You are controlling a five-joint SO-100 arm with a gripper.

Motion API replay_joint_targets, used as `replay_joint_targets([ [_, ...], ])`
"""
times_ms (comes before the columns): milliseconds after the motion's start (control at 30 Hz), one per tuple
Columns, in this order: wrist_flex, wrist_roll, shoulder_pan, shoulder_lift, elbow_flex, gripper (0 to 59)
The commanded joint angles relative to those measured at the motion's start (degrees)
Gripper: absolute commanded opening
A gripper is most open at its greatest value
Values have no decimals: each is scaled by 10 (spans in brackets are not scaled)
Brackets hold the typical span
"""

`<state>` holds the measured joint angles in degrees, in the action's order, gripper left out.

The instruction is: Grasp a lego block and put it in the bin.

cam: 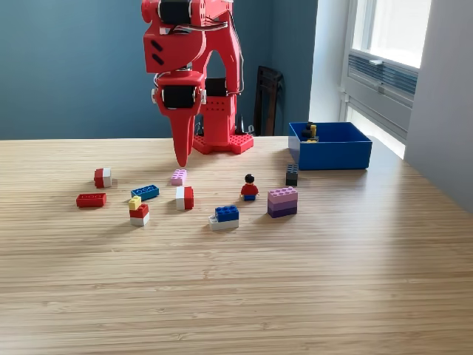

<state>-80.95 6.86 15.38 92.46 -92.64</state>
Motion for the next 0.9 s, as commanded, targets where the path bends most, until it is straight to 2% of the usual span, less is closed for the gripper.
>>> replay_joint_targets([
  [33,7,15,27,46,-7,200],
  [200,8,8,82,46,-26,206],
  [600,40,-90,224,46,-67,209],
  [767,40,-91,257,47,-76,294],
  [900,42,-89,287,47,-67,305],
])
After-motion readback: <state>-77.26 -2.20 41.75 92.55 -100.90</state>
